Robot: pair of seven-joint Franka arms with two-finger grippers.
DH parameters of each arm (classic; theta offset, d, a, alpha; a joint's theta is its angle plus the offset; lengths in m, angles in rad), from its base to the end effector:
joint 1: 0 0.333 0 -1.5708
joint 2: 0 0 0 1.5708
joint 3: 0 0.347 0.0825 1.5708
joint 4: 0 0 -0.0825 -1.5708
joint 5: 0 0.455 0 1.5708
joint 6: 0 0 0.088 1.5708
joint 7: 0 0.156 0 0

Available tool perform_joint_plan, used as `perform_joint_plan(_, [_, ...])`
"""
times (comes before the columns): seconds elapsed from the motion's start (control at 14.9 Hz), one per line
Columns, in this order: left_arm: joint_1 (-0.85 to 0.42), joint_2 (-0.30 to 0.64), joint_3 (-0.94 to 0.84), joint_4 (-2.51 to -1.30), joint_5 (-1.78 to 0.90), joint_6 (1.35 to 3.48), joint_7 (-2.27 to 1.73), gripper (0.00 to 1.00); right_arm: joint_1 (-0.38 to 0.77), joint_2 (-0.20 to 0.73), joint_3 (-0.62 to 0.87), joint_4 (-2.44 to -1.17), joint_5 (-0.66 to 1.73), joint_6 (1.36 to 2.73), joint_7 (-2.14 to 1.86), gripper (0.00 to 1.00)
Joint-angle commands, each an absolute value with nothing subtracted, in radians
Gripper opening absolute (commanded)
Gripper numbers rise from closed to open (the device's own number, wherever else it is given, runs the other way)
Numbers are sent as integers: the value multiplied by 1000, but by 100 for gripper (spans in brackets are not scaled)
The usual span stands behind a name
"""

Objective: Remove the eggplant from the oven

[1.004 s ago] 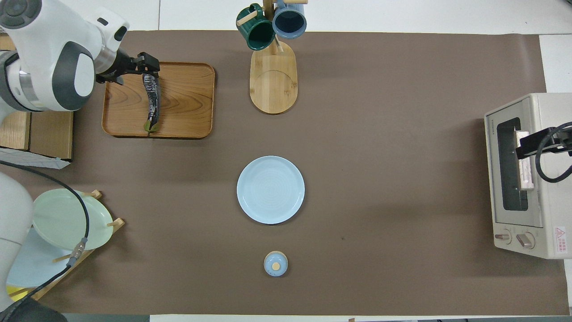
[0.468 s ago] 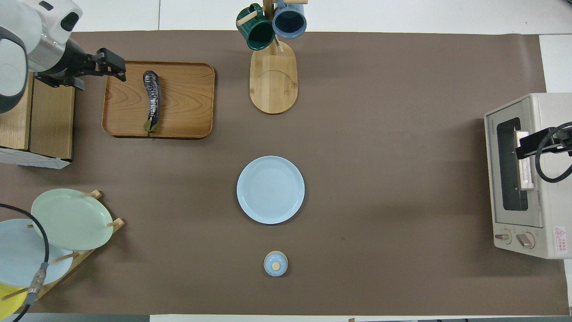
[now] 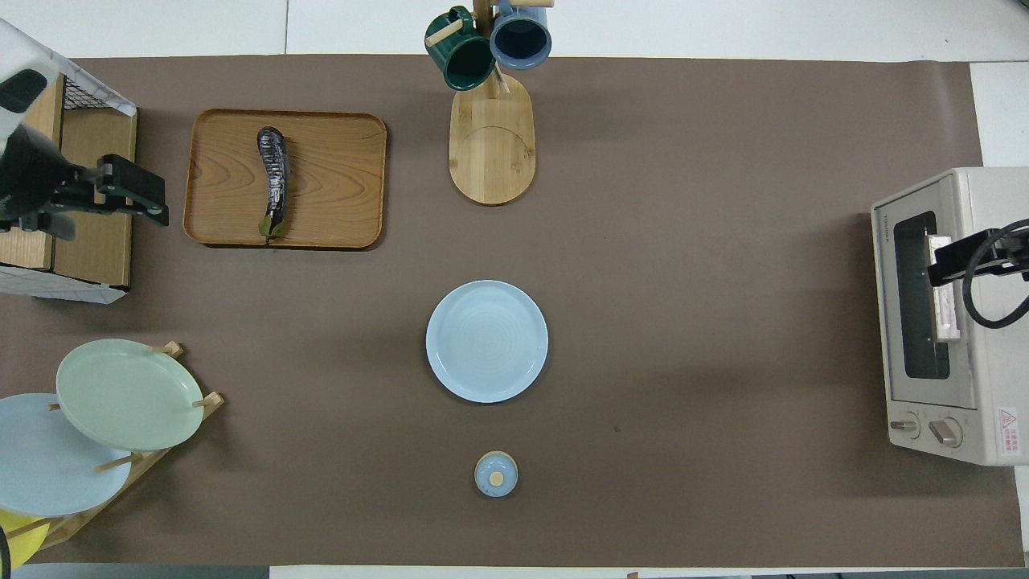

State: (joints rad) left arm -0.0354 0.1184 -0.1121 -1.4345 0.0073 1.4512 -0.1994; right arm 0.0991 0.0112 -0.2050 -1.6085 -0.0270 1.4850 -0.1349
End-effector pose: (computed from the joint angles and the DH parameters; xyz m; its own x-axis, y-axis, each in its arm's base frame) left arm 0.6416 -0.0901 0.5948 0.9936 0.0529 -0.1000 0.0518 -0.9986 -0.0142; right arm 0.6072 -0.0684 0.5730 0.9902 0.0273 -0.1367 0.0291 -0.9995 0.0109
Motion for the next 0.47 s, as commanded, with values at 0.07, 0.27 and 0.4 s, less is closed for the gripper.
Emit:
perform_joint_plan(0.07, [-43, -43, -107, -1708, 11, 1514, -169, 100, 87, -8, -193, -1634, -29, 1499, -123, 100])
perform_joint_plan(0.27, [-38, -60, -107, -1740, -12, 1546, -167, 100, 87, -8, -193, -1634, -29, 1497, -123, 100])
perform_joint_plan(0.4, [-29, -42, -104, -1682, -51, 1533, -166, 100, 87, -8, -193, -1634, -29, 1497, -123, 100])
